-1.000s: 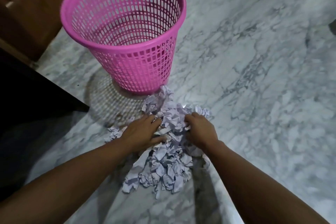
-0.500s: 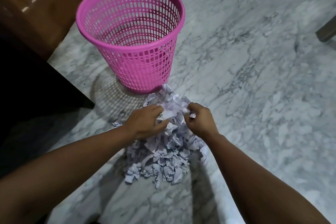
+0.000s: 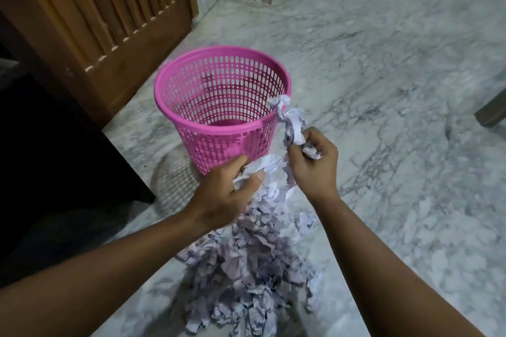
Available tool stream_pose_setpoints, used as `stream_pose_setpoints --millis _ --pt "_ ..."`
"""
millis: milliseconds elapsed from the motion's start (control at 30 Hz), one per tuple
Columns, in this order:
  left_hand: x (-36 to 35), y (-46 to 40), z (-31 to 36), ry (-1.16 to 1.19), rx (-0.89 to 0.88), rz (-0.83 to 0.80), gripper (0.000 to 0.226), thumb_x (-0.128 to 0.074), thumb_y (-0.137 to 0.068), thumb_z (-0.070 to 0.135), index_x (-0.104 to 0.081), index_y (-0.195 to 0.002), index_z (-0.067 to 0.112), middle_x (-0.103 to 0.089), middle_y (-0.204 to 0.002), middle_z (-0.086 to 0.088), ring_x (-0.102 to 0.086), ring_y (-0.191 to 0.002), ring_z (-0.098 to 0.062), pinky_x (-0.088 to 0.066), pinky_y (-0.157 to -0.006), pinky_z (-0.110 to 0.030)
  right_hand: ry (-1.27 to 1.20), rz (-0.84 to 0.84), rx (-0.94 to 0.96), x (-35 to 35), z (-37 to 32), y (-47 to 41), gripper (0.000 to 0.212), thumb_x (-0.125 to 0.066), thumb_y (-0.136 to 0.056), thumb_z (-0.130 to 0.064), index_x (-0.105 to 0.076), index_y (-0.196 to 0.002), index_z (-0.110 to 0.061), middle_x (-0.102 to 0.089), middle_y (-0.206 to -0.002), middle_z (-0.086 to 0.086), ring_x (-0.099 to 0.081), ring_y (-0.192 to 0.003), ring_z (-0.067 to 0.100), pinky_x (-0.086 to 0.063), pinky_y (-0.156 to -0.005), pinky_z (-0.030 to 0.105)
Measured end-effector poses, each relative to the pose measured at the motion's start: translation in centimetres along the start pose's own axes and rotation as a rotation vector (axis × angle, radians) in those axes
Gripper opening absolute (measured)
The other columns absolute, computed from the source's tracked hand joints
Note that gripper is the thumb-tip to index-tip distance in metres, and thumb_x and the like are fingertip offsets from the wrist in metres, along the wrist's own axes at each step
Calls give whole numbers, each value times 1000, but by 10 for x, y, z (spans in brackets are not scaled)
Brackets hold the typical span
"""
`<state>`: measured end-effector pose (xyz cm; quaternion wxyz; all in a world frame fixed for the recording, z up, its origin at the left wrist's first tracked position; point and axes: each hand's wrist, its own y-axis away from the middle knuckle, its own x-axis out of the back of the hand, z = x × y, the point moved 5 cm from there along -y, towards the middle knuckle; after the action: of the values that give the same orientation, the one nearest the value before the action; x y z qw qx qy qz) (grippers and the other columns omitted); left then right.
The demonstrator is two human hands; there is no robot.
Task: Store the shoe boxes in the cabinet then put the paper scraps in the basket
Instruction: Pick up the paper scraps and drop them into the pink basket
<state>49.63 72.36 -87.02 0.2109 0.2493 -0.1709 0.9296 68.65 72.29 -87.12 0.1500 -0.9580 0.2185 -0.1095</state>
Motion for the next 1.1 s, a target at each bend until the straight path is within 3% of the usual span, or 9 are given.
stream_pose_setpoints --millis 100,300,400,500,567,667,800,1000,1100 --pt "46 -31 34 122 -21 232 11 -52 -105 25 -63 -105 23 -70 -95 8 -67 -88 2 -49 -74 -9 -15 -7 127 -7 -34 -49 31 -57 -87 5 -46 -68 -17 -46 -60 18 -44 -53 32 -36 -52 36" --pt "126 -124 14 -75 118 575 36 -43 -98 57 -56 -87 26 -59 -79 5 -56 -82 -25 -43 -74 -41 257 -47 154 -44 -76 -131 23 -62 -87 -15 -56 -66 -23 -58 -58 -11 -52 -54 0 -42 -56 24" --pt "123 -171 -25 -303 316 369 56 -51 -88 60 -59 -114 11 -70 -107 -11 -66 -97 -34 -42 -70 -35 574 -256 14 -77 -70 -158 15 -62 -89 -23 -74 -93 -15 -76 -91 6 -71 -86 23 -49 -71 27" --pt "104 -186 -57 -439 539 15 104 -74 -85 48 -10 -160 15 -46 -153 -21 -60 -122 -39 -51 -84 -39 665 -463 -102 -97 -64 -165 37 -69 -93 -24 -68 -128 -10 -68 -128 15 -67 -108 28 -54 -86 32" --pt "95 -185 -60 -432 524 -52 118 -81 -84 32 7 -162 20 -51 -146 -15 -61 -118 -35 -54 -91 -41 555 -557 -183 -101 -58 -164 50 -70 -96 -19 -56 -143 -9 -62 -137 15 -62 -100 22 -54 -66 21" --pt "91 -175 -44 -512 393 5 67 -71 -92 17 -37 -151 17 -64 -118 -6 -67 -97 -26 -54 -75 -37 449 -502 -161 -96 -51 -165 41 -70 -96 -25 -65 -135 -12 -69 -129 11 -64 -94 18 -53 -58 14" --pt "91 -137 -8 -517 71 230 18 -59 -95 29 -67 -110 25 -72 -97 5 -66 -74 -15 -58 -66 -35 254 -76 -83 -54 -34 -150 18 -66 -84 -34 -77 -85 -19 -77 -78 -2 -73 -72 16 -61 -73 41" --pt "7 -6 -17 -382 -356 -39 11 -61 -96 23 -67 -88 18 -64 -76 5 -55 -65 -11 -42 -57 -28 154 269 -237 26 60 -52 16 -61 -88 -26 -70 -82 -15 -66 -61 -2 -65 -61 14 -54 -67 35" --pt "-34 55 -88 -506 -224 -327 41 -60 -93 51 -62 -127 29 -65 -120 4 -57 -107 -11 -50 -84 -30 286 134 -399 41 122 9 18 -61 -86 -39 -70 -82 -24 -69 -65 -6 -69 -69 15 -58 -75 38"
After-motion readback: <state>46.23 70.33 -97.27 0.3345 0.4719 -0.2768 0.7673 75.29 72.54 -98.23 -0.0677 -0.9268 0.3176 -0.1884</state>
